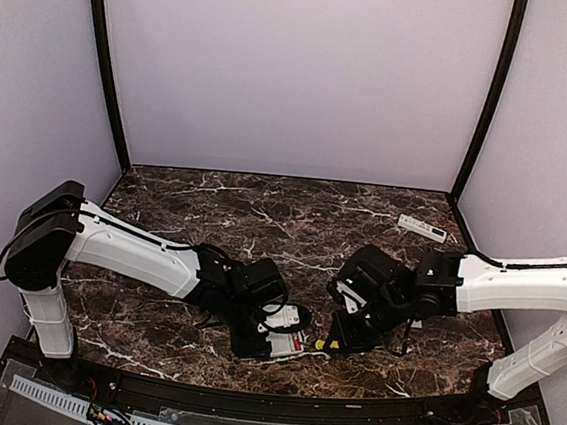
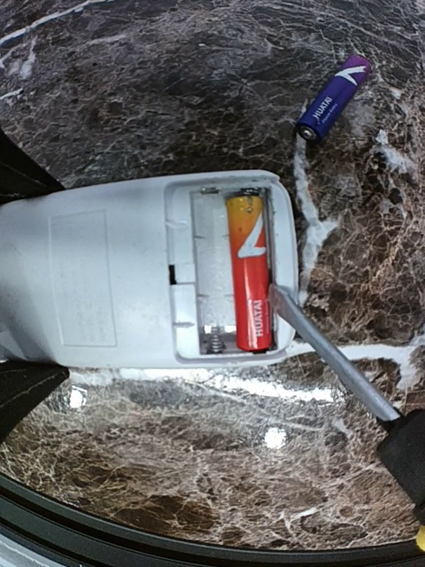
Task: Unload the batteries from the remote control
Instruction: Remove the battery from the remote control without the battery cover.
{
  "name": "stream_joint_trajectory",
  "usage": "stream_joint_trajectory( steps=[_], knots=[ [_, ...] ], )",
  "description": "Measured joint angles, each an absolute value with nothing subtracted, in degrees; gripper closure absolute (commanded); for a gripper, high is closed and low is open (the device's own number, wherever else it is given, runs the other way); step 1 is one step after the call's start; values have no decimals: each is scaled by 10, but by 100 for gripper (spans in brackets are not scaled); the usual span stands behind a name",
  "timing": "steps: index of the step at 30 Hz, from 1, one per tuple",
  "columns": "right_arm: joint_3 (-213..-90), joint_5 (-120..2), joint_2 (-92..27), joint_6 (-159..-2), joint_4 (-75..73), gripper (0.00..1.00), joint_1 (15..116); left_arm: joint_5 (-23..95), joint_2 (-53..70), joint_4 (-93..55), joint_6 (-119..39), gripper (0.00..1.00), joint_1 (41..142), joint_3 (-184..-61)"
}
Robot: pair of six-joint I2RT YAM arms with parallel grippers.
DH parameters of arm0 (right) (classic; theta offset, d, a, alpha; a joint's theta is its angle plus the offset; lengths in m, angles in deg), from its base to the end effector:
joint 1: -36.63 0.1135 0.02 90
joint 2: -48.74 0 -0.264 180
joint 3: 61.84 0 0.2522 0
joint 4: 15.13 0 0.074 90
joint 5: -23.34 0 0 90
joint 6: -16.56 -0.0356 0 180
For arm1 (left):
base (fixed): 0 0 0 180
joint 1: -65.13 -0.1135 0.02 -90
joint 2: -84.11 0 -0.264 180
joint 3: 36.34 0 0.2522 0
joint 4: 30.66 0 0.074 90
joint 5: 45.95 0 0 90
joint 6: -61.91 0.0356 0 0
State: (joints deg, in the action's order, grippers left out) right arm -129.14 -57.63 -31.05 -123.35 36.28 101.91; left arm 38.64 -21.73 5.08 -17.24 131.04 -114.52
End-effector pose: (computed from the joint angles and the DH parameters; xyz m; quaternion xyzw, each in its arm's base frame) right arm 0.1068 0.2453 0.2207 -0.1475 0.9601 0.2311 0.0559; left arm 0.1457 -0.3341 0.1525 0.6121 0.7553 -0.1469 0.1825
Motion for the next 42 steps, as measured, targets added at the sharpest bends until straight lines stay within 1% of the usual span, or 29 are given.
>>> stream_joint_trajectory(
  steps=[8, 13, 19, 31, 39, 42],
  knots=[
    [-1224, -532, -269, -1246, 294, 100, 983, 387, -217, 52, -174, 65, 1310, -1145],
    [-1217, -500, -273, -1240, 277, 100, 961, 388, -217, 51, -173, 65, 1310, -1146],
    [-1175, -465, -289, -1237, 179, 100, 940, 392, -218, 53, -172, 66, 1313, -1148],
    [-1077, -395, -249, -1260, 65, 100, 890, 394, -219, 53, -167, 66, 1313, -1148],
    [-1051, -350, -234, -1271, 23, 100, 879, 406, -221, 58, -167, 66, 1315, -1153],
    [-1037, -327, -233, -1284, -14, 100, 874, 407, -222, 59, -167, 66, 1316, -1154]
  ],
)
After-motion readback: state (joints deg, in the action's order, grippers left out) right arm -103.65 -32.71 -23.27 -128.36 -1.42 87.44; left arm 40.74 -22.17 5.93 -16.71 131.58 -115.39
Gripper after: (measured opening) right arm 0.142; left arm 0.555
